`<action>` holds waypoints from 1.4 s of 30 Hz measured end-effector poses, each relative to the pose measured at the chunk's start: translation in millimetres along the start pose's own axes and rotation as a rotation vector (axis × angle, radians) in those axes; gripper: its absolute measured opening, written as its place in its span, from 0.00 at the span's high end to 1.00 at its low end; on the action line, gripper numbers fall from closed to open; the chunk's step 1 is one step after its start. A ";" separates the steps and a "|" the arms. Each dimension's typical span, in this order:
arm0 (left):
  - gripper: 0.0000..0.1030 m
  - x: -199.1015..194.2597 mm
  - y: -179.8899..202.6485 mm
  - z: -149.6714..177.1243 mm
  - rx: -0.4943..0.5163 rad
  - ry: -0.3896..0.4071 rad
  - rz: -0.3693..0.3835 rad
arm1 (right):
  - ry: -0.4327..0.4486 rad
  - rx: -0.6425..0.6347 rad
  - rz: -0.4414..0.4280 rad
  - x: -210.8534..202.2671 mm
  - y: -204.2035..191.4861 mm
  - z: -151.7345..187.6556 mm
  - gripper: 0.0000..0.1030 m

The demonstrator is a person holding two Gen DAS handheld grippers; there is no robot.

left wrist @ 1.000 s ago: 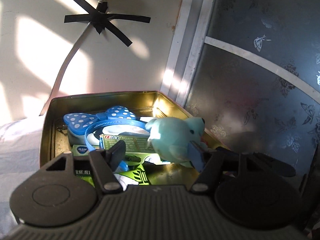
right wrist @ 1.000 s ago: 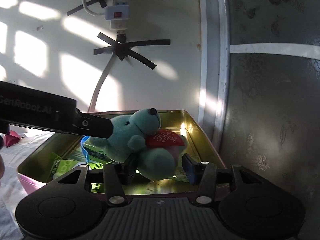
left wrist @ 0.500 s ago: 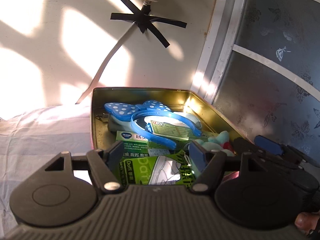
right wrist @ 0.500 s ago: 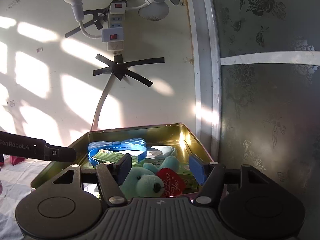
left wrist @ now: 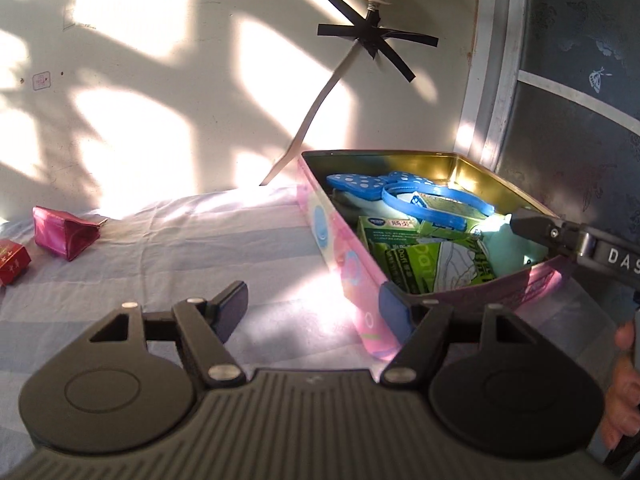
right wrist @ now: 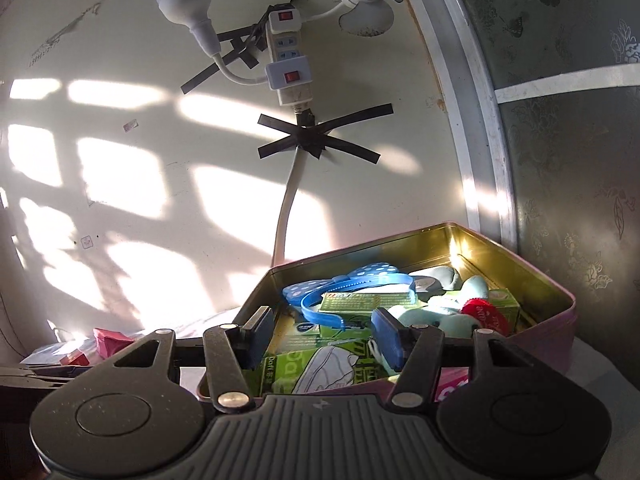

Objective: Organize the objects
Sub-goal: 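Withdraw both grippers and move toward the red box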

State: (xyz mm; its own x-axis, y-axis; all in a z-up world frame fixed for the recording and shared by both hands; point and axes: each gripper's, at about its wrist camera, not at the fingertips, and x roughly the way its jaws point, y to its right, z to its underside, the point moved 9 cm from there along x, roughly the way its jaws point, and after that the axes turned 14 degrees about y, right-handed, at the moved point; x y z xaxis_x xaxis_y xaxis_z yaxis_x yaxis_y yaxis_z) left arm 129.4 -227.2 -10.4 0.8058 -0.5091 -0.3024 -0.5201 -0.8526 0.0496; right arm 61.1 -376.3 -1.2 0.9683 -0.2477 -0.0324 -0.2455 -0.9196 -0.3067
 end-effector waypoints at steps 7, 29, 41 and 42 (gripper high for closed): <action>0.28 -18.6 -48.7 24.3 0.033 -0.019 -0.088 | -0.039 0.018 -0.034 -9.3 -39.5 17.3 0.45; 0.28 -70.1 -241.3 59.6 -0.077 -0.034 -0.391 | -0.190 -0.131 -0.248 10.9 -200.9 70.4 0.45; 0.28 -105.9 -369.6 75.3 -0.121 -0.005 -0.607 | -0.330 -0.186 -0.416 40.9 -301.8 131.4 0.46; 0.28 -108.6 -380.9 76.9 -0.188 0.002 -0.605 | -0.335 -0.193 -0.430 46.5 -311.1 135.5 0.46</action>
State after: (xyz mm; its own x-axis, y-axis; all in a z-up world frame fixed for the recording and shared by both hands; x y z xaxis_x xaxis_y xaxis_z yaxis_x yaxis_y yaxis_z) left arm 218.2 161.9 -69.6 0.9423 0.0696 -0.3274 0.0862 -0.9956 0.0364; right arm 188.8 -60.4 -36.2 0.9371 0.2413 -0.2522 0.1994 -0.9631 -0.1806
